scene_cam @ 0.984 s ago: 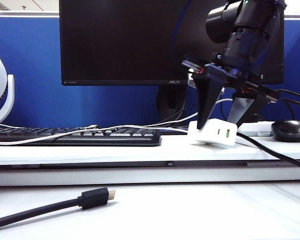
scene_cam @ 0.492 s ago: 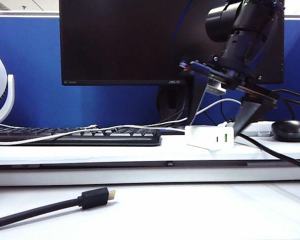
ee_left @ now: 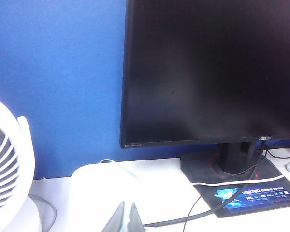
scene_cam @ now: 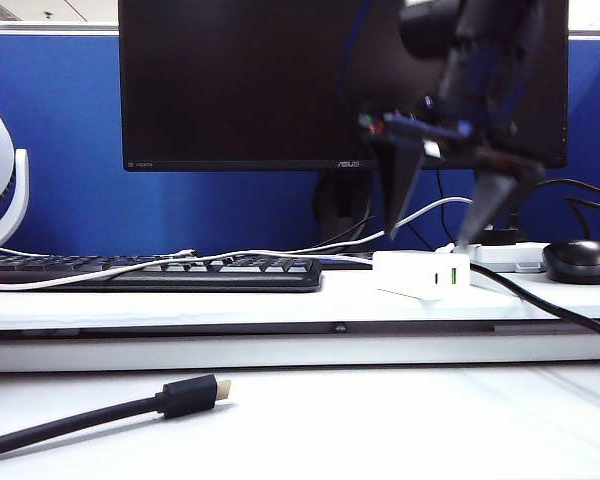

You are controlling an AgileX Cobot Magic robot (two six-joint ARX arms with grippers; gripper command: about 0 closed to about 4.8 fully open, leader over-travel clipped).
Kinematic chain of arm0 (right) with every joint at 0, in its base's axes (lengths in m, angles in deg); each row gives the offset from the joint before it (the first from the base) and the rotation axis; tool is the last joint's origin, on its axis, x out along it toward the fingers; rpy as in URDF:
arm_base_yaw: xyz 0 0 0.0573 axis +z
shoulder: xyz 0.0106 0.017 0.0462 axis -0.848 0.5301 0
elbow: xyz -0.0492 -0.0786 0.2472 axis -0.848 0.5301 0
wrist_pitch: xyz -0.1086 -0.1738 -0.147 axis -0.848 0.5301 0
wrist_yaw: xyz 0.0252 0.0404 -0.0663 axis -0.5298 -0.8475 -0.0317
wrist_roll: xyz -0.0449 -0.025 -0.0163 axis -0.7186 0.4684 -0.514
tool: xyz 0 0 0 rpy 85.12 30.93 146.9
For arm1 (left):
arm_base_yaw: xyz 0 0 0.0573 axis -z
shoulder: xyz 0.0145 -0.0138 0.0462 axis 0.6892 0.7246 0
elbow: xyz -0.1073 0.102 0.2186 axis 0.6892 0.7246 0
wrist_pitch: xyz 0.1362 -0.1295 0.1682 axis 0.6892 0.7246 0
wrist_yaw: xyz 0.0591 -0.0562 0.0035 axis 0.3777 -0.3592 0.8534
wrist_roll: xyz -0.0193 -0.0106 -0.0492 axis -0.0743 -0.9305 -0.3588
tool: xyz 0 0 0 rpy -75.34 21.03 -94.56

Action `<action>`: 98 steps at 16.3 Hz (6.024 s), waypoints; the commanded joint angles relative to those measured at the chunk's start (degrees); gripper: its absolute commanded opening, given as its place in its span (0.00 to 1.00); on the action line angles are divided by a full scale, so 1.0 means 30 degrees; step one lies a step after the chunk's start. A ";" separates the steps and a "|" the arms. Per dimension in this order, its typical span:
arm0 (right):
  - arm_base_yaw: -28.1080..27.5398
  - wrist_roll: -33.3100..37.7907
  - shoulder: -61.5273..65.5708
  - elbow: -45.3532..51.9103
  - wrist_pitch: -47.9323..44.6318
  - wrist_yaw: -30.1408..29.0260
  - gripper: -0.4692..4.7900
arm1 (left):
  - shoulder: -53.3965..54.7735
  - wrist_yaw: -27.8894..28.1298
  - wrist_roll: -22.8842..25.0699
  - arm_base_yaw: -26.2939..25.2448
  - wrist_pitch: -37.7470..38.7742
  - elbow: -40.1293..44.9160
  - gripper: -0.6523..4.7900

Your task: Pick up the Type-C charging cable and the charging base, insert one end of the Type-C charger into the corresponding slot on the base, and finally place the plugged-in charger back on the table.

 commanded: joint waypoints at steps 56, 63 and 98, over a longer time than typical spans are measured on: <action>0.1144 0.1931 -0.2557 -1.1650 0.1800 0.2229 0.08 | 2.2112 -0.0430 2.2403 1.4885 0.1916 -1.1336 0.64; 0.1151 0.1945 -0.2594 -1.1650 0.1800 0.1151 0.08 | 2.2957 -0.1953 2.4735 1.4666 0.1829 -1.1336 0.64; 0.1151 0.1865 -0.3395 -1.1650 0.1647 0.1377 0.08 | 2.4844 -0.3082 2.6869 1.3996 0.5603 -1.3799 0.25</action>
